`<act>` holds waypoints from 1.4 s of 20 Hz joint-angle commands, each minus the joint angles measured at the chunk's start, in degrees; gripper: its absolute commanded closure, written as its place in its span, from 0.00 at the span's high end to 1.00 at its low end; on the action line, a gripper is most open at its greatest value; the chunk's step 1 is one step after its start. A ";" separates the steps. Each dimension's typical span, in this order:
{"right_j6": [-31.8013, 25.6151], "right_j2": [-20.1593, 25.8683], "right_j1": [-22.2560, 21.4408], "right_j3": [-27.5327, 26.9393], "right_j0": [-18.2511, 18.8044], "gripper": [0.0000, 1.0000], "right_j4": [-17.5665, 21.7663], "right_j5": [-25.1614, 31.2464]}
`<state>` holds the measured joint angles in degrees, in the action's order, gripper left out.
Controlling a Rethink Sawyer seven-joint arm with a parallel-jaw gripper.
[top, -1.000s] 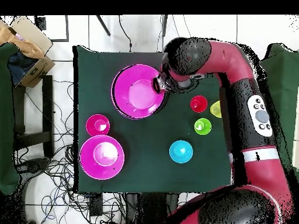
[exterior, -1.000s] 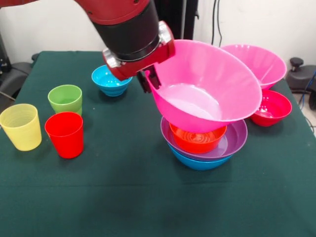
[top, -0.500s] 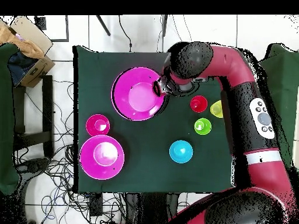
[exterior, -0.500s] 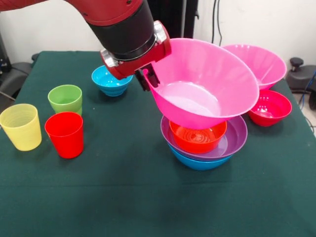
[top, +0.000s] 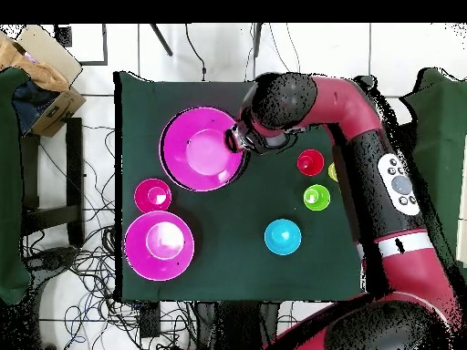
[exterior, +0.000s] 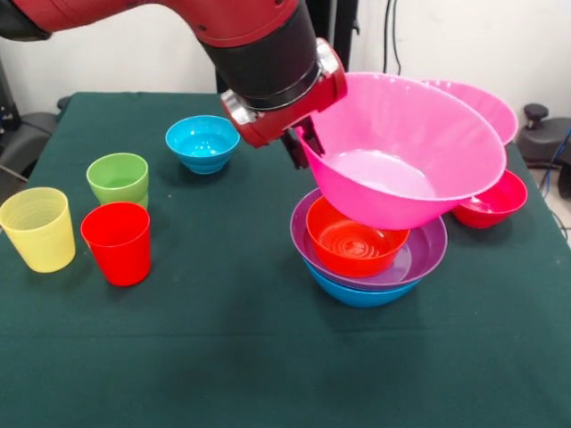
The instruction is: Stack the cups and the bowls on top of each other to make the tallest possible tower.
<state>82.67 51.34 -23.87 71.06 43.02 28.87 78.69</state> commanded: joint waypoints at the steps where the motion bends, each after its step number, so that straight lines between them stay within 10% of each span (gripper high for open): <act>1: -15.84 2.32 3.62 6.08 1.56 0.00 0.10 -7.01; 28: -27.58 7.13 6.48 6.51 6.08 0.00 4.23 -11.99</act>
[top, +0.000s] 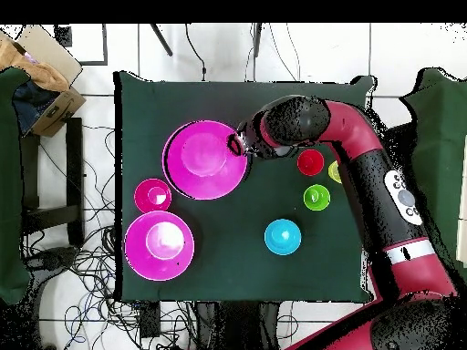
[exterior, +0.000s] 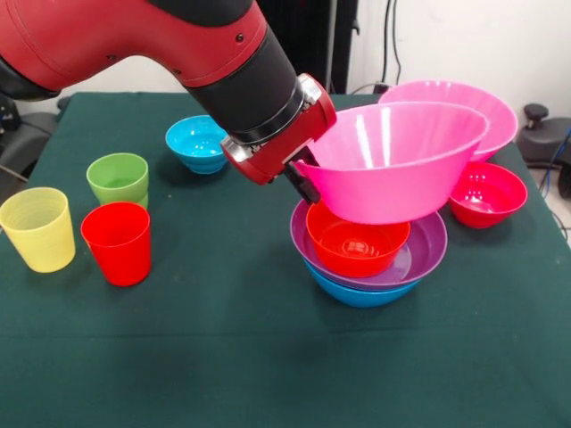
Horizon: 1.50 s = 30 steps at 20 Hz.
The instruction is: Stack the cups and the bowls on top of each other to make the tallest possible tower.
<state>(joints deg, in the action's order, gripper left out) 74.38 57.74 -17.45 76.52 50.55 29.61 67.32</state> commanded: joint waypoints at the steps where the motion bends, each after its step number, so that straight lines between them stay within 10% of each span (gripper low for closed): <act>1: -19.41 0.58 -0.05 0.79 -1.62 0.00 3.50 -0.42; 30: -21.61 -2.52 -3.69 -7.82 -4.72 0.00 11.90 0.90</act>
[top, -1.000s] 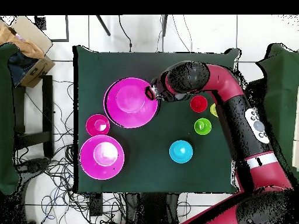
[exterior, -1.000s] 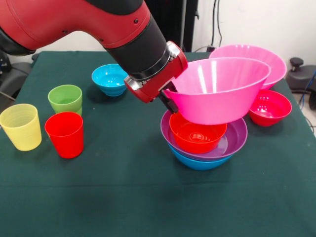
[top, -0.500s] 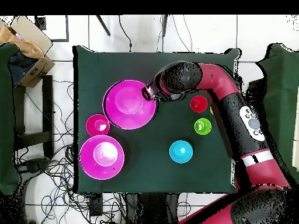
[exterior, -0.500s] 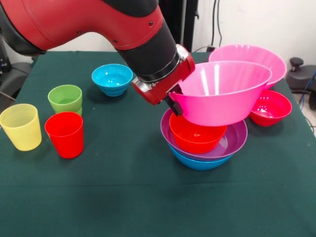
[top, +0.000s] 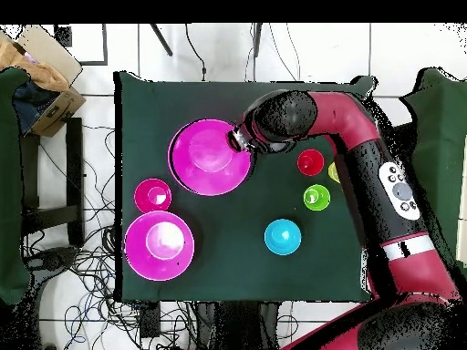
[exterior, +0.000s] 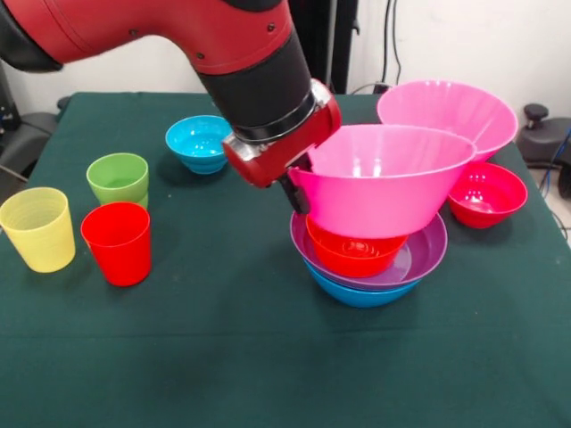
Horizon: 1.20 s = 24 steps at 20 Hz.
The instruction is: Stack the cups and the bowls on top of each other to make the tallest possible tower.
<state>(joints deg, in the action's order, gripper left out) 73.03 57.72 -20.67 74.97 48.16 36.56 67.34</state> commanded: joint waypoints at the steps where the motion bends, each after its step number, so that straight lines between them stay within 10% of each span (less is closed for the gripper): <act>1: -20.61 -2.51 -0.40 -7.03 -2.49 0.00 5.39 0.84; 24: -15.25 -5.18 4.80 -9.58 -5.44 0.00 2.96 4.84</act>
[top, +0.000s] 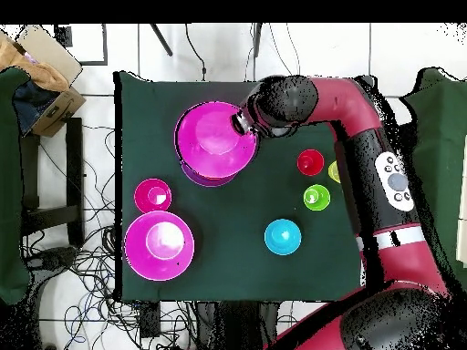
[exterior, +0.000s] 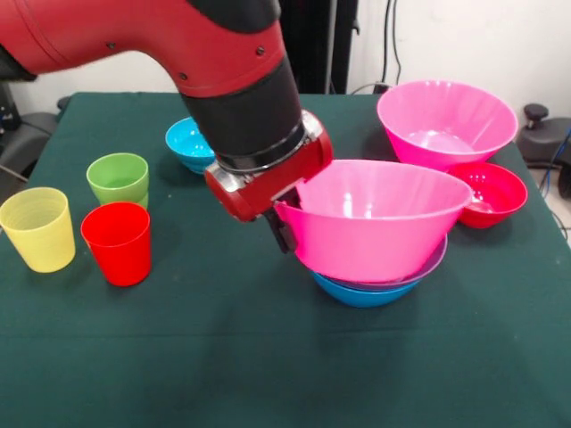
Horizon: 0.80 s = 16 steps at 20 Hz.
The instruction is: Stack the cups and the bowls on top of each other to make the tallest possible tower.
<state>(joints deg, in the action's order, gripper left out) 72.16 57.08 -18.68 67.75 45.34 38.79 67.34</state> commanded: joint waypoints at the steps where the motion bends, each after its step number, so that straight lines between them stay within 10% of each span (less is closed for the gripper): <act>1: -14.58 -4.56 2.98 -2.57 -2.62 0.00 0.76 4.83; 16: -13.29 -6.42 3.94 -6.32 -4.47 0.00 1.42 7.56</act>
<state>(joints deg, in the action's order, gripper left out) 72.16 56.28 -16.09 65.00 44.05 38.26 68.80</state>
